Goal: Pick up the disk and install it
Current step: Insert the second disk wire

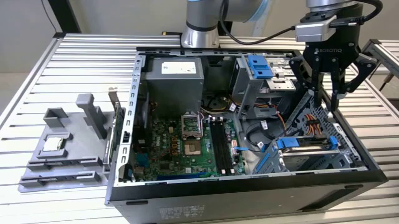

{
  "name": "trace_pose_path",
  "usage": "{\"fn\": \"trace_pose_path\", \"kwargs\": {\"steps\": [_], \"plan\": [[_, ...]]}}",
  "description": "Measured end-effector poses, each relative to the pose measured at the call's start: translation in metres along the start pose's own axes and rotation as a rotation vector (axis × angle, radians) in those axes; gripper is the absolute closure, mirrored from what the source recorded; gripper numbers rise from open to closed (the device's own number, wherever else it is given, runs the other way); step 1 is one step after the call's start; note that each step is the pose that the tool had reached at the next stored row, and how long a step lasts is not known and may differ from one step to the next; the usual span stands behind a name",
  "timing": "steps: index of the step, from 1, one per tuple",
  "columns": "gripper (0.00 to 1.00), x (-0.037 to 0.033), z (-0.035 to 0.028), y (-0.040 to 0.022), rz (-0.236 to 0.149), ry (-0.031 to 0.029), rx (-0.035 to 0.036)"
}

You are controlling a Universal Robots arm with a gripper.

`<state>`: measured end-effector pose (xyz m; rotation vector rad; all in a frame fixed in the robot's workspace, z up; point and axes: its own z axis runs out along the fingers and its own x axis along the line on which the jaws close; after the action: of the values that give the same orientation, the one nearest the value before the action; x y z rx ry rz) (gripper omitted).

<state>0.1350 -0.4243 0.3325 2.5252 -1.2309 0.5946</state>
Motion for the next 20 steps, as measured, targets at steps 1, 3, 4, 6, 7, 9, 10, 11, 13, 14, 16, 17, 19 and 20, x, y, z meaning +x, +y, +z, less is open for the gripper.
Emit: {"fn": "trace_pose_path", "kwargs": {"steps": [1, 3, 4, 6, 7, 9, 10, 11, 13, 14, 16, 17, 19, 20], "plan": [[1.0, -0.0002, 0.0001, -0.0001, 0.0, -0.0001, 0.0004], [1.0, -0.0003, 0.0002, -0.0002, -0.002, 0.0001, 0.0012], [1.0, -0.0002, 0.0002, -0.0002, -0.002, 0.0002, 0.0013], [1.0, -0.0003, 0.0002, -0.0003, -0.002, 0.0002, 0.0014], [1.0, -0.0003, 0.0002, -0.0003, -0.002, 0.0002, 0.0014], [0.0, -0.0003, 0.0002, -0.0003, -0.003, 0.0001, 0.0015], [0.0, -0.0003, 0.0002, -0.0003, -0.003, 0.0002, 0.0016], [0.0, -0.0003, 0.0002, -0.0003, -0.003, 0.0002, 0.0018], [0.0, -0.0002, 0.0002, -0.0004, -0.003, 0.0002, 0.0019], [0.0, -0.0002, 0.0002, -0.0004, -0.004, 0.0002, 0.002], [0.0, -0.0002, 0.0002, -0.0004, -0.004, 0.0003, 0.0019], [0.0, -0.0002, 0.0003, -0.0005, -0.004, 0.0004, 0.0019], [0.0, 0.0, 0.0006, -0.001, -0.004, 0.0002, 0.0022], [0.0, 0.0002, 0.0007, -0.0013, -0.004, 0.0001, 0.0024]]}}
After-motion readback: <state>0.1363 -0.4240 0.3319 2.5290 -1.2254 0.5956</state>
